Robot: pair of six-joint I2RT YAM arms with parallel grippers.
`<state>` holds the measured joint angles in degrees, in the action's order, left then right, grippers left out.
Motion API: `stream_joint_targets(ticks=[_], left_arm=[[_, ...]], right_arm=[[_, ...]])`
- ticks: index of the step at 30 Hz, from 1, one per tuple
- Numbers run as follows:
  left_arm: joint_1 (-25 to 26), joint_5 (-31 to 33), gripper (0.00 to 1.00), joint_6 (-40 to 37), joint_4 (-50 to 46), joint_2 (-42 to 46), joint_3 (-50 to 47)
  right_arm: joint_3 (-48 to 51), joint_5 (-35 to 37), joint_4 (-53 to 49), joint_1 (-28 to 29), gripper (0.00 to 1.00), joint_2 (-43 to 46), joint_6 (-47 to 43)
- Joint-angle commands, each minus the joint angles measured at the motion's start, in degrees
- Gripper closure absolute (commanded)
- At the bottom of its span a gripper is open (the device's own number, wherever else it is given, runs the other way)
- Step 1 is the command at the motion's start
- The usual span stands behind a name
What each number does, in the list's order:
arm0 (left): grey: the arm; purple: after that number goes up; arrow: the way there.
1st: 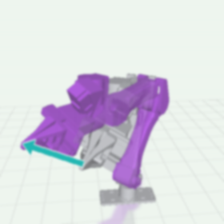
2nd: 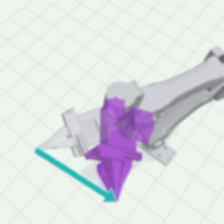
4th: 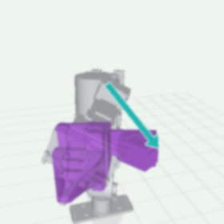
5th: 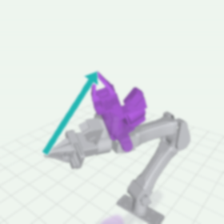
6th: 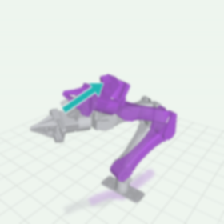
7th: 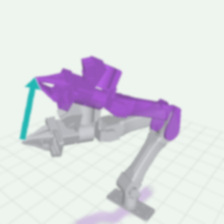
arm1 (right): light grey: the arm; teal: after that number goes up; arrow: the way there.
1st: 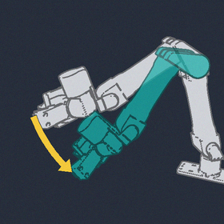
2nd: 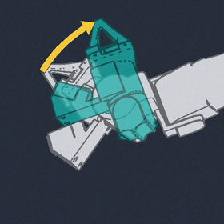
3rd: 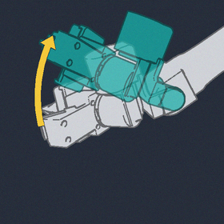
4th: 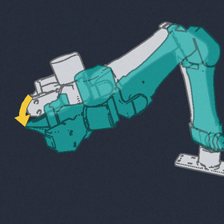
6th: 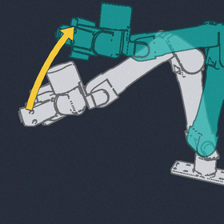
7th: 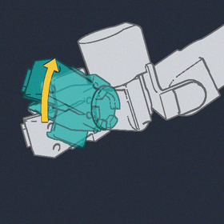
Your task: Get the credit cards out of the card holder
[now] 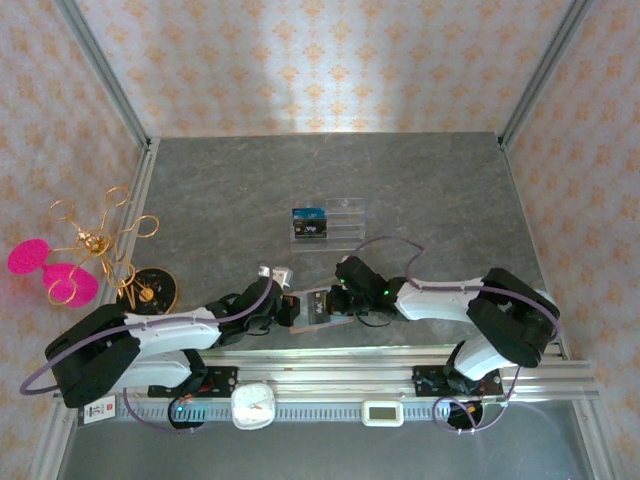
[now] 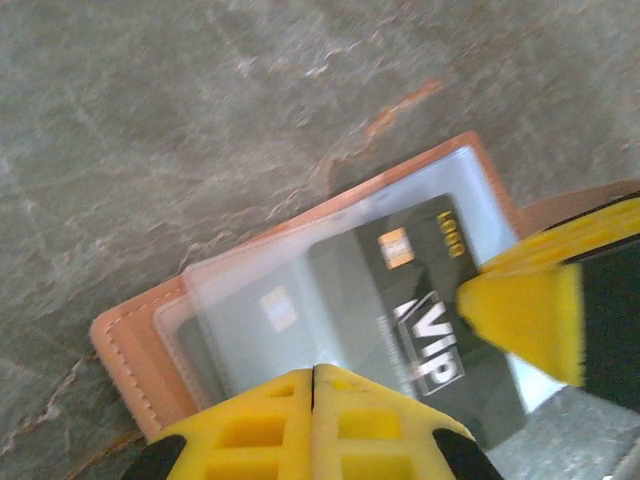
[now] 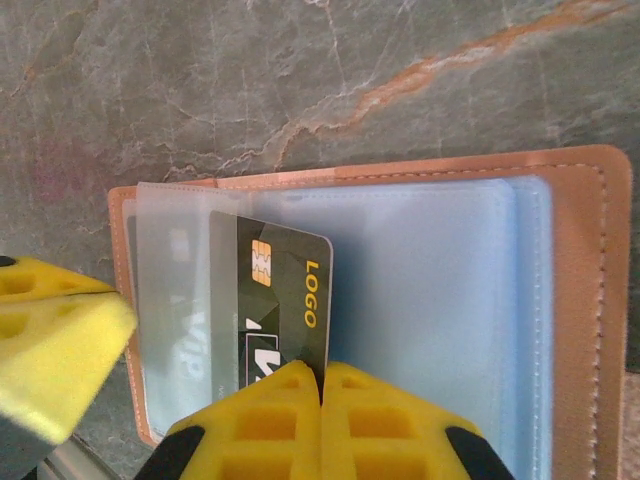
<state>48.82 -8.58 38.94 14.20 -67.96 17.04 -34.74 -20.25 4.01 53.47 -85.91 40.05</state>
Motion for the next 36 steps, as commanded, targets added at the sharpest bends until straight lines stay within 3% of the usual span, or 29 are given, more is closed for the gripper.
stream_joint_targets(ticks=[1, 9, 12, 15, 19, 25, 32, 34, 36], left_arm=[[1.32, -0.8, 1.0, -1.05, 0.52, -0.13, 3.48], [1.72, 1.64, 1.0, -1.17, 1.44, -10.91, 4.18], [1.73, -0.39, 1.0, -1.15, 3.06, -13.66, 4.02], [1.73, -1.76, 1.0, -0.97, 3.81, -15.47, 3.84], [2.06, -2.36, 1.0, -1.14, 2.98, -15.8, 3.28], [2.16, -2.61, 1.0, -1.06, 1.85, -15.31, 2.74], [2.01, -0.83, 0.99, -1.23, 1.04, -9.91, 3.2], [1.98, -0.34, 0.92, -1.39, -0.05, -8.05, 4.51], [1.73, 0.94, 0.79, -1.67, -2.02, -4.19, 6.62]], right_arm=[[0.8, 0.12, 0.07, 0.57, 1.0, -1.16, 0.14], [1.71, 0.61, 0.59, 0.55, 1.0, -0.83, -0.23], [2.29, -0.38, 2.0, 0.56, 0.99, -1.33, -0.33], [2.56, -2.75, 4.24, 0.58, 0.85, -2.18, -0.44], [2.57, -4.57, 7.41, 0.52, 0.81, -3.2, 0.17], [3.39, -0.16, 4.96, 0.23, 1.0, -0.8, 0.76], [4.25, 7.53, -3.41, 0.04, 1.0, 13.06, -4.65], [3.13, 8.91, -5.52, 0.02, 1.0, 16.53, -7.26], [0.49, 10.62, -8.67, 0.05, 1.0, 18.67, -10.94]])
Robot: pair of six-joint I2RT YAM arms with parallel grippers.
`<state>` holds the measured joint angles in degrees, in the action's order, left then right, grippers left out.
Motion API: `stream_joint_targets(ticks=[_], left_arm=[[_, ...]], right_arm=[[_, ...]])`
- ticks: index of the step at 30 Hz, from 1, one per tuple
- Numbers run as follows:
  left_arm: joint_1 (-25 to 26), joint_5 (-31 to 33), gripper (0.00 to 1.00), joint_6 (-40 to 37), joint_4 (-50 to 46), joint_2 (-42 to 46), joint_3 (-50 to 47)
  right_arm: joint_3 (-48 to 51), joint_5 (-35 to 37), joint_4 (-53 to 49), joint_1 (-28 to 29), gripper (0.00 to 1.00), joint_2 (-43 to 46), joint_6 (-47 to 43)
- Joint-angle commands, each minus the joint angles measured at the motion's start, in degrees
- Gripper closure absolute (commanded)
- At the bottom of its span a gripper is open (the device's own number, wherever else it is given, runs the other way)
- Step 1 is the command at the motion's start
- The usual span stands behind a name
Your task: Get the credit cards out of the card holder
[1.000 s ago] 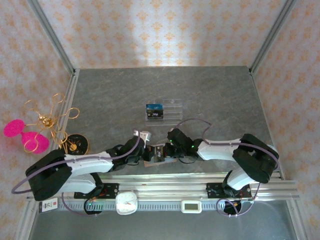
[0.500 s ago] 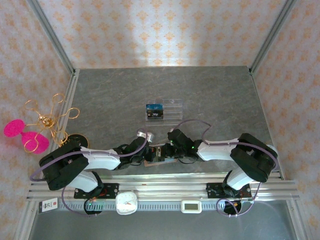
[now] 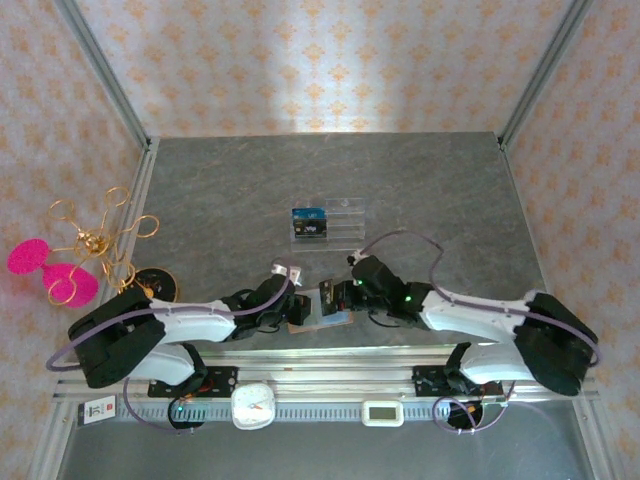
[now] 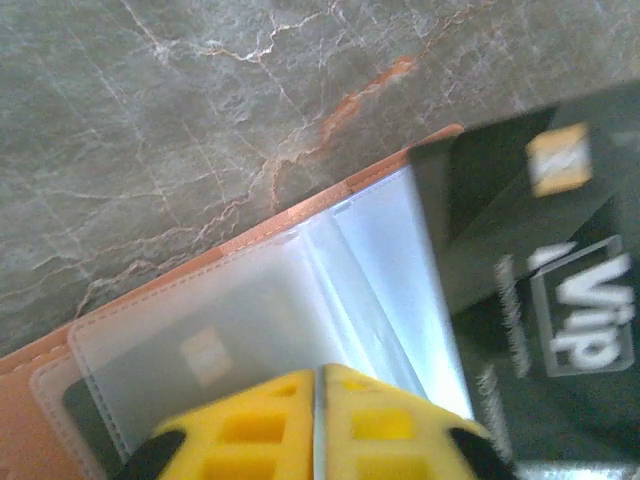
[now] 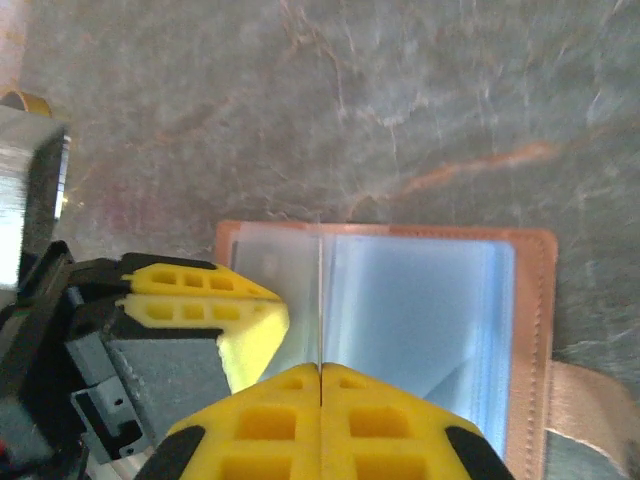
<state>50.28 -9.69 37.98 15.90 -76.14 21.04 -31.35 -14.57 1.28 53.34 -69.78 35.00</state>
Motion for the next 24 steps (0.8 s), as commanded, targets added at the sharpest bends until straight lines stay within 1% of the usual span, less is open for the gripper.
stream_joint_targets(ticks=[1, 3, 6, 7, 9, 10, 12, 14, 17, 21, 24], left_arm=[[0.18, 2.99, 0.72, -0.78, -4.78, 6.07, 3.42], [-0.3, 4.96, 0.55, -1.06, -7.24, 11.8, 4.99], [-1.61, 7.69, 0.34, -1.77, -12.55, 19.62, 7.05], [-2.04, 8.41, 0.29, -1.98, -14.24, 21.66, 7.63], [-2.79, 9.44, 0.05, -2.36, -16.86, 25.82, 8.46], [-3.12, 9.77, 0.01, -2.39, -17.85, 27.23, 8.7], [-3.52, 10.54, 0.01, -2.55, -19.48, 30.0, 9.23], [-3.6, 12.34, 0.01, -2.53, -21.15, 31.98, 9.84], [-3.66, 13.3, 0.01, -3.66, -22.21, 34.58, 10.57], [-3.65, 14.6, 0.01, -4.05, -22.0, 37.46, 10.69], [-3.68, 15.35, 0.01, -6.51, -21.44, 38.55, 10.9]], right_arm=[[-4.4, 6.11, -7.27, 0.18, 1.0, 3.96, -7.4], [-7.56, 8.3, -8.98, 0.02, 1.0, 4.97, -11.43], [-12.81, 10.05, -9.31, -0.23, 1.0, 4.5, -18.5], [-14.81, 10.25, -9.52, -0.39, 1.0, 3.82, -20.98], [-19.79, 9.17, -10.25, -1.69, 1.0, 1.67, -26.81], [-21.93, 8.3, -10.7, -2.46, 1.0, 0.11, -29.62], [-25.83, 6.24, -10.75, -4.7, 1.0, -2.15, -35.69], [-28.87, 2.73, -11.0, -7.34, 1.0, -3.96, -40.53], [-33.58, -2.77, -13.89, -11.24, 1.0, -7.55, -48.35], [-40.08, -8.9, -20.89, -13.52, 1.0, -13.65, -60.13], [-45.53, -11.57, -26.66, -14.89, 1.0, -18.9, -67.35]])
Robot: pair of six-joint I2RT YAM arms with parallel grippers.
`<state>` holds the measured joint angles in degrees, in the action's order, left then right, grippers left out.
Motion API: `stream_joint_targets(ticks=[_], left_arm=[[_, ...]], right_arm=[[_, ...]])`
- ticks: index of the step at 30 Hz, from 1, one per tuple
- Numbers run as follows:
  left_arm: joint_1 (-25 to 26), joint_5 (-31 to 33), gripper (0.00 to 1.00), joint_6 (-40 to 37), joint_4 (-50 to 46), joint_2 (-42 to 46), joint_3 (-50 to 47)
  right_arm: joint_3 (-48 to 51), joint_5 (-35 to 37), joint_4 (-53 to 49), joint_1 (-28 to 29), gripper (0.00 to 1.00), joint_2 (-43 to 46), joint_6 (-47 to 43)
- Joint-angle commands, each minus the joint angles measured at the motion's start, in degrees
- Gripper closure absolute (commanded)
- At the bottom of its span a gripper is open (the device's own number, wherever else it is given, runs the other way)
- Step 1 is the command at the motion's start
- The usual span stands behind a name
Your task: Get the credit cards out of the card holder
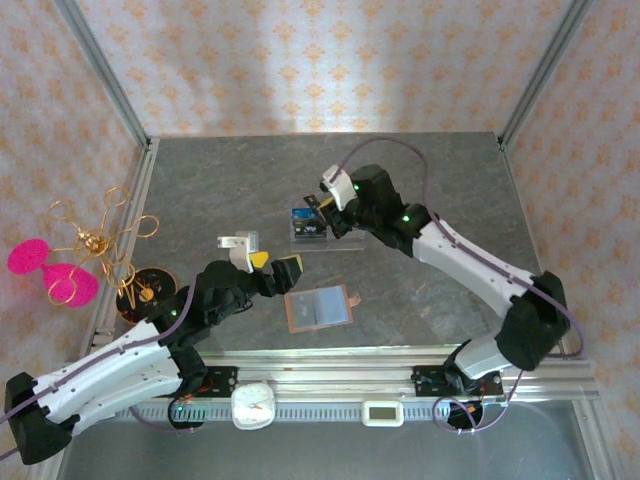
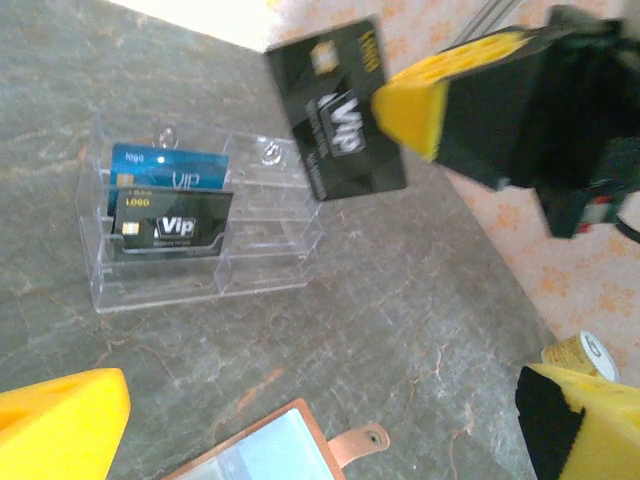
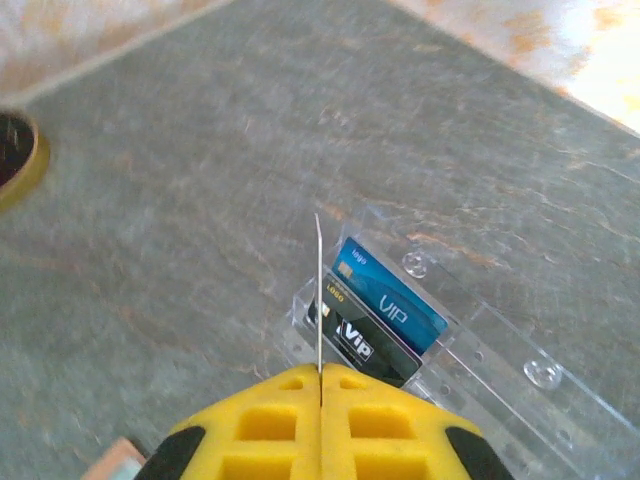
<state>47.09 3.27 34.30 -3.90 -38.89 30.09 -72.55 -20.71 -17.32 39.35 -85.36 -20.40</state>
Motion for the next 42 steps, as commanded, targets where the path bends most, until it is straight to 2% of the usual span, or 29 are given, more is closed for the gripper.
stream_joint_targets(ticks=[1, 3, 8, 16, 27, 42], left_arm=[[-0.58, 2.6, 0.01, -3.39, -1.64, 1.46, 2.06], [-0.55, 3.19, 0.01, -4.73, -1.25, 1.72, 2.3], [-0.75, 4.46, 0.01, -7.77, 0.32, 1.46, 2.5], [-1.58, 7.48, 0.01, -11.58, 0.73, 2.03, 2.67], [-3.51, 6.27, 0.01, -12.74, 0.4, -1.24, 3.37], [-4.98, 4.33, 0.01, -12.33, 2.19, -2.32, 1.69]], right_arm=[[-6.14, -6.52, -9.54, -1.39, 1.0, -5.01, -13.94], [-11.09, -9.52, -13.28, -1.99, 1.0, -9.16, -18.49], [-21.91, -11.1, -22.48, -2.17, 1.0, -17.63, -30.62], [-30.54, -8.77, -32.06, -2.26, 1.0, -27.39, -43.92], [-36.33, -6.82, -35.71, -3.05, 1.0, -33.39, -50.58], [-39.17, -5.6, -33.22, -3.49, 1.0, -37.39, -50.09]])
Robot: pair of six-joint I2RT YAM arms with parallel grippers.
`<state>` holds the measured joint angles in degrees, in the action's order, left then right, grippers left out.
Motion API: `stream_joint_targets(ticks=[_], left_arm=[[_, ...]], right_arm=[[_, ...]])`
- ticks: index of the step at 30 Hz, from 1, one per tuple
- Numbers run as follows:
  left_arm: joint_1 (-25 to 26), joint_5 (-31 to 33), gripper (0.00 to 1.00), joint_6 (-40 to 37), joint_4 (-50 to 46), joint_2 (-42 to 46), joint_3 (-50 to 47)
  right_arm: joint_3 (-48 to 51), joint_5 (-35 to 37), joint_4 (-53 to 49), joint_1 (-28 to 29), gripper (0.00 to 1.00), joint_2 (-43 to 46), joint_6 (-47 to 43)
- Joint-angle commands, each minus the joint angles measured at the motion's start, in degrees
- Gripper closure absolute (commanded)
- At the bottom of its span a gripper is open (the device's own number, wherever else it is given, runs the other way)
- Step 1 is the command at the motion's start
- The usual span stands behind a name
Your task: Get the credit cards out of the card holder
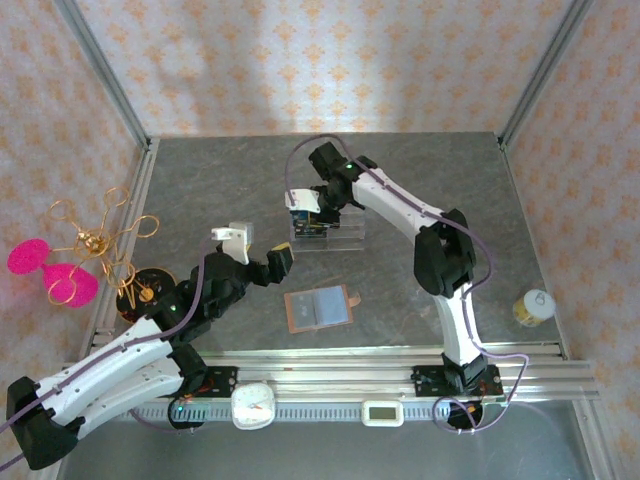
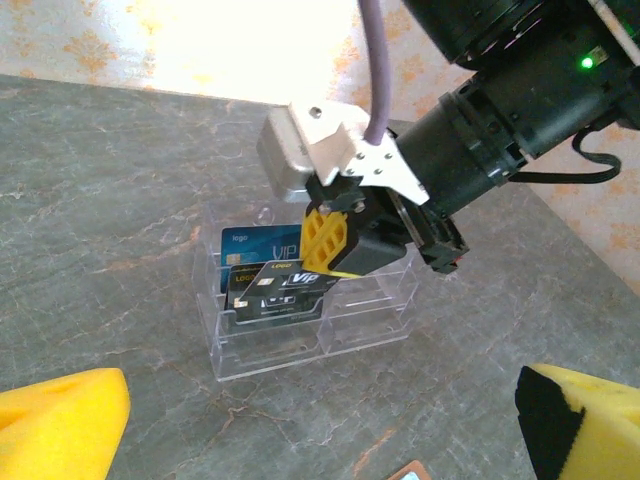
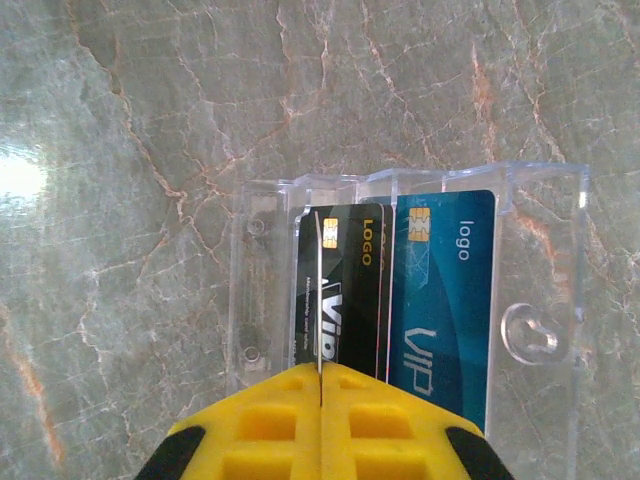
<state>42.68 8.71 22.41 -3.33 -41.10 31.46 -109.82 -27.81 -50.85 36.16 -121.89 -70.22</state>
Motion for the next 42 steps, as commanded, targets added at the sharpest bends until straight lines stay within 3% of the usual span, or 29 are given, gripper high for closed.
stream_joint_targets(ticks=[1, 12, 21, 28, 32, 35, 40, 42], left_arm=[[-0.58, -1.15, 0.01, -0.45, 1.68, -0.12, 0.18], [-1.41, -2.6, 0.01, -0.43, 2.17, -0.12, -0.52], [-1.54, -3.72, 0.01, 0.73, 2.87, -0.12, -1.31], [-1.56, -6.08, 0.01, 3.72, 6.06, 0.62, -3.13], [-1.56, -7.4, 0.01, 6.79, 9.12, 1.52, -5.4], [-1.55, -8.12, 0.01, 8.54, 10.06, 2.26, -6.39], [-1.56, -8.27, 0.01, 13.94, 9.78, 4.75, -8.43], [-1.55, -7.71, 0.01, 15.64, 8.85, 6.12, -9.31]], right_arm=[[-1.99, 1.46, 0.55, -0.3, 1.0, -1.06, -0.07], [0.09, 1.43, 3.22, 0.05, 1.0, -2.3, 2.56], [0.86, 1.46, 7.45, 1.19, 0.71, -1.13, 7.41], [0.24, -5.21, 7.49, 2.06, 0.64, 3.67, 15.53], [9.31, -10.02, 18.98, 2.88, 0.63, 9.95, 29.35], [19.39, -9.2, 32.2, 4.11, 0.63, 15.17, 45.78], [39.06, -1.6, 46.98, 8.6, 0.63, 23.98, 70.26], [45.89, 6.6, 48.68, 12.42, 0.63, 27.88, 75.64]])
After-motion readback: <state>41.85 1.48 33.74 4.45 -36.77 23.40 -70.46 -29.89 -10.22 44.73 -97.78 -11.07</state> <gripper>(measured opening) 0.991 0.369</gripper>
